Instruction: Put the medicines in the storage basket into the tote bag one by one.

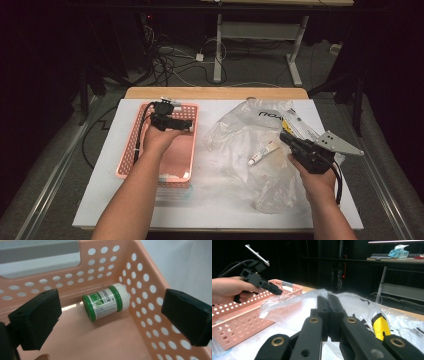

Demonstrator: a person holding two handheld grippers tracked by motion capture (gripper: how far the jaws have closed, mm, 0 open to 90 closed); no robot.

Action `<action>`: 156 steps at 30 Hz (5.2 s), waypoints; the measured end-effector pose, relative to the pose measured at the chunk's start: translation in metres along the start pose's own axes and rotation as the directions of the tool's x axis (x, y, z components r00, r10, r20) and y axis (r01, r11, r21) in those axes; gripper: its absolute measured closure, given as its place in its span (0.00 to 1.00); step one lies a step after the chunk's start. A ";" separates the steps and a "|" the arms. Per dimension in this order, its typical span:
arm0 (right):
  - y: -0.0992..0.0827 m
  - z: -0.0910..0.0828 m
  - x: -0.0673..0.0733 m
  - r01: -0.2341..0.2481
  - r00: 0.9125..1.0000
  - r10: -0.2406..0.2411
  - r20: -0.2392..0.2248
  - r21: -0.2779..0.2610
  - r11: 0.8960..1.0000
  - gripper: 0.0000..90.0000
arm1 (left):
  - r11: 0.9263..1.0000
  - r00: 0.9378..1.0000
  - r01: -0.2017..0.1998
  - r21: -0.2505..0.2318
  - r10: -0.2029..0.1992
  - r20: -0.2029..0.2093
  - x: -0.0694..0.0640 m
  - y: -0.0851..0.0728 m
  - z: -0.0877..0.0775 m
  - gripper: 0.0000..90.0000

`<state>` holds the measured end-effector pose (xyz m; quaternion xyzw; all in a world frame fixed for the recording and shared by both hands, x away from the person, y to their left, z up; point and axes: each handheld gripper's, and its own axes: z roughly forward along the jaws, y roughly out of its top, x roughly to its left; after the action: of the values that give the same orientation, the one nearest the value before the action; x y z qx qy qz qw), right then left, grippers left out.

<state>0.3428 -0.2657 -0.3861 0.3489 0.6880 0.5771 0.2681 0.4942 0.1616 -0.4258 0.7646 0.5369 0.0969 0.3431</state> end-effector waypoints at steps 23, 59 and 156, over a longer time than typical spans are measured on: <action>0.000 -0.001 -0.001 -0.016 1.000 0.016 -0.001 -0.006 1.000 1.00 | 0.995 0.998 0.046 0.094 -0.049 0.027 0.010 0.013 0.038 0.17; 0.000 -0.001 0.001 -0.012 1.000 0.012 -0.002 -0.001 1.000 1.00 | 0.986 0.998 0.015 0.165 -0.006 -0.058 0.005 0.007 0.048 0.27; -0.003 0.004 0.008 0.021 1.000 -0.020 -0.016 0.022 1.000 1.00 | 0.939 0.969 -0.226 -0.257 0.245 0.043 -0.091 -0.120 -0.098 0.27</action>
<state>0.3404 -0.2567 -0.3896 0.3403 0.7000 0.5693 0.2648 0.3164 0.1448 -0.4082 0.7769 0.4119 0.1760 0.4424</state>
